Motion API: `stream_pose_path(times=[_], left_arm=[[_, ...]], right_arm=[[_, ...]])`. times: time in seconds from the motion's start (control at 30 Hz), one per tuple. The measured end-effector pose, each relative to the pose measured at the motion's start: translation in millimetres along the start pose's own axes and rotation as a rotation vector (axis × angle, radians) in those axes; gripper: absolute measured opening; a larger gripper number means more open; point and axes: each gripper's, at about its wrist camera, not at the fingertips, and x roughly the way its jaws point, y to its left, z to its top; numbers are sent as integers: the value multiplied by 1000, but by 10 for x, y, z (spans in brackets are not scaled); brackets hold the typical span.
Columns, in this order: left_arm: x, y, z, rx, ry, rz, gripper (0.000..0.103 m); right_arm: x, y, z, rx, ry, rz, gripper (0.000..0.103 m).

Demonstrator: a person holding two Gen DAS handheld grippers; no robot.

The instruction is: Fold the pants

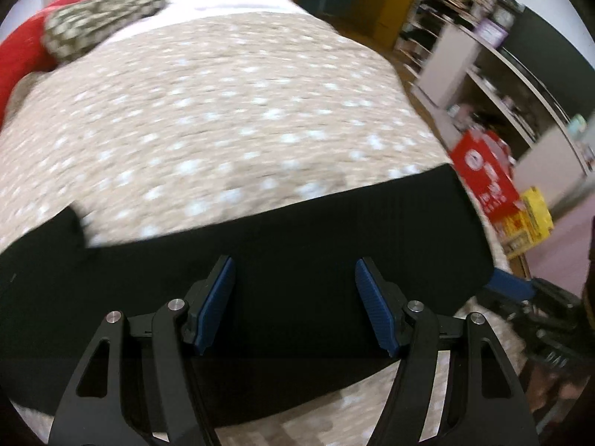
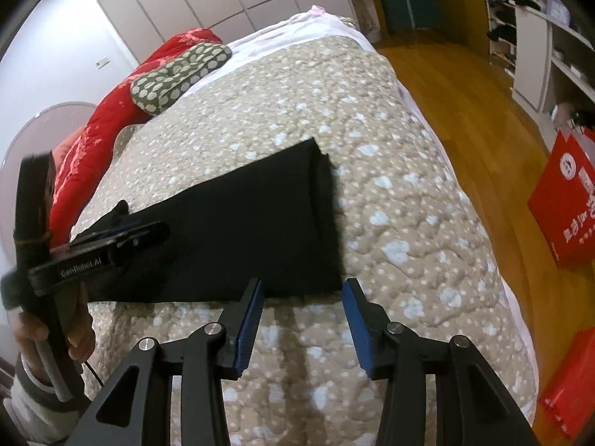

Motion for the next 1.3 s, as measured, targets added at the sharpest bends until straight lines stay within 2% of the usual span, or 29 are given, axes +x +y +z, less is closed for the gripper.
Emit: stream_pose_path(times=[0.27,0.43,0.5,0.6,0.77,0.83,0.87,0.9,0.93,1.03,1.1,1.17,1.3], left_arm=[[268,-520,423,120,34,-126,71],[474,-784,599,175,69,-173,71],[557,-854,627,189,87,-179,71],[726,-937,662,193,125,-197,81],[815,-1101,605,268,101,-145,80],[822,-1106,603,272,89,-143,67],[810,-1084,615,262,87,-147,65],[791,-1043,630,244,90,-163,57],[759,-998,641,222,95,-193,52],[568,-825,684,155,89,-283,49],[302,-666,715,120,45,-313,49],[13,-495,729,92,-5,-311,49],[-583,24,626,25,-106,-236,49]], right_arm=[[103,-128,-44,50,-29,101,47],[137,-225,-58,92,-59,175,50],[155,-244,-65,102,-69,192,51],[175,-253,-61,108,-85,206,52],[227,-230,-37,113,-123,198,52],[245,-200,-6,103,-134,173,34],[258,-195,18,114,-136,172,25],[270,-202,39,124,-134,187,15],[276,-199,70,137,-130,215,14],[159,-39,163,88,-154,216,14],[34,111,235,35,-175,224,13],[-114,309,313,-23,-202,247,13],[-239,803,452,-131,-222,331,13]])
